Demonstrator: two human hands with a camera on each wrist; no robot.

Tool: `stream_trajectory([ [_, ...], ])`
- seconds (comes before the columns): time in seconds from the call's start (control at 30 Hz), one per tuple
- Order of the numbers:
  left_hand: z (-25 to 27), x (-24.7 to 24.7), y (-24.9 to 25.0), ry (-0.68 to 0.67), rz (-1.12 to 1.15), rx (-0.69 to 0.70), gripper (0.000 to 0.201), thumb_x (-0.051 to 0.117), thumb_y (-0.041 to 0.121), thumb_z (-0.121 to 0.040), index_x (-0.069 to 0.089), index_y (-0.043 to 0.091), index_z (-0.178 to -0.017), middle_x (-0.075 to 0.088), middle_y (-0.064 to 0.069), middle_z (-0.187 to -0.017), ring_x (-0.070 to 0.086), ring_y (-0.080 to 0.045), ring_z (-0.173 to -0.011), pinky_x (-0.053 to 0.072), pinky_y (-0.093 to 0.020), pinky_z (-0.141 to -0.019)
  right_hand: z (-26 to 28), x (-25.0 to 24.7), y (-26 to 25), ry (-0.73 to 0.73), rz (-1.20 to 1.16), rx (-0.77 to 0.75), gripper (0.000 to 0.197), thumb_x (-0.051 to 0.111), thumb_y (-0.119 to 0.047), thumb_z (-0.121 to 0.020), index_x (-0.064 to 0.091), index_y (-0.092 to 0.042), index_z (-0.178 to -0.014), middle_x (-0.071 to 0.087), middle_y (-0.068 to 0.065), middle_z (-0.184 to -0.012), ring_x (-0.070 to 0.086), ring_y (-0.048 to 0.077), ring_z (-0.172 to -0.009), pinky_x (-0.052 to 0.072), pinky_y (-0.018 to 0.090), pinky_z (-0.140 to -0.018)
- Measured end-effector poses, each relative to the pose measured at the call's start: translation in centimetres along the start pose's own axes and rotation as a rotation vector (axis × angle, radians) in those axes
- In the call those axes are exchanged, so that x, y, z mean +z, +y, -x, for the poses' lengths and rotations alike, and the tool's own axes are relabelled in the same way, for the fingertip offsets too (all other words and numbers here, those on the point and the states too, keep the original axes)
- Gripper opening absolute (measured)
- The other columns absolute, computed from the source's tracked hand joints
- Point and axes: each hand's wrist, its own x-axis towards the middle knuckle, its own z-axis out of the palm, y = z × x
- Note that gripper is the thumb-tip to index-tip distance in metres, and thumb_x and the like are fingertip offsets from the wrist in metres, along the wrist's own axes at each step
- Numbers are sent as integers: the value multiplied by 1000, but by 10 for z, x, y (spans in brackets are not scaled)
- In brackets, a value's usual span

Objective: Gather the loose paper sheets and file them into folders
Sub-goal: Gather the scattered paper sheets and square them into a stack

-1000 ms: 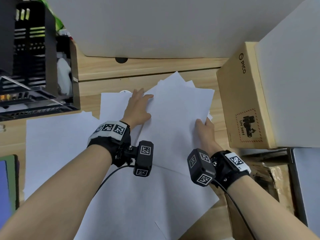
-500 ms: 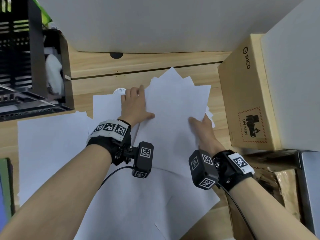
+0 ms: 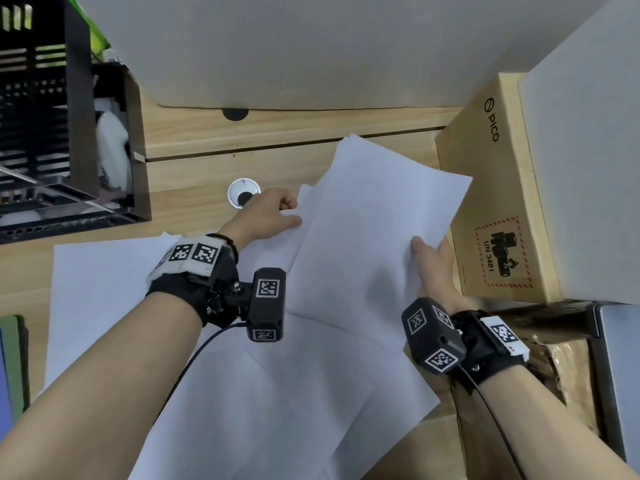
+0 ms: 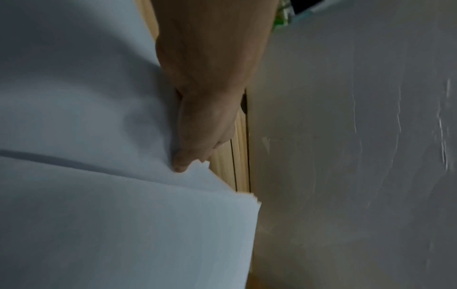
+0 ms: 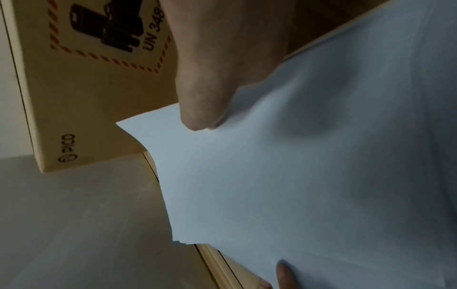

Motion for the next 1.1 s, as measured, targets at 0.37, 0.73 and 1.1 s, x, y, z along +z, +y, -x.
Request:
stream_trajectory([
  [0.37, 4, -12, -11, 293, 474, -56, 8, 56, 20, -97, 63, 15, -98, 63, 3, -85, 57, -14, -76, 46, -25, -65, -2, 21, -3, -150, -195, 251, 48, 59, -14, -82, 51, -2, -127, 65, 14, -111, 67, 30, -86, 55, 31, -58],
  [0.73, 18, -7, -1, -36, 361, -118, 46, 84, 23, -74, 65, 17, -116, 72, 4, -104, 69, -14, -95, 56, -27, -79, -5, 42, 0, -250, -96, 262, 32, 61, -16, -89, 57, -4, -118, 65, 11, -102, 64, 24, -79, 51, 24, -55],
  [1.1, 56, -44, 49, 29, 624, 174, 25, 84, 10, -72, 71, 15, -92, 77, 4, -88, 73, -14, -81, 58, -26, -70, 6, 38, -15, -320, -414, 312, 115, 85, -66, -53, 34, -24, -147, 54, 8, -138, 62, 33, -116, 53, 52, -88],
])
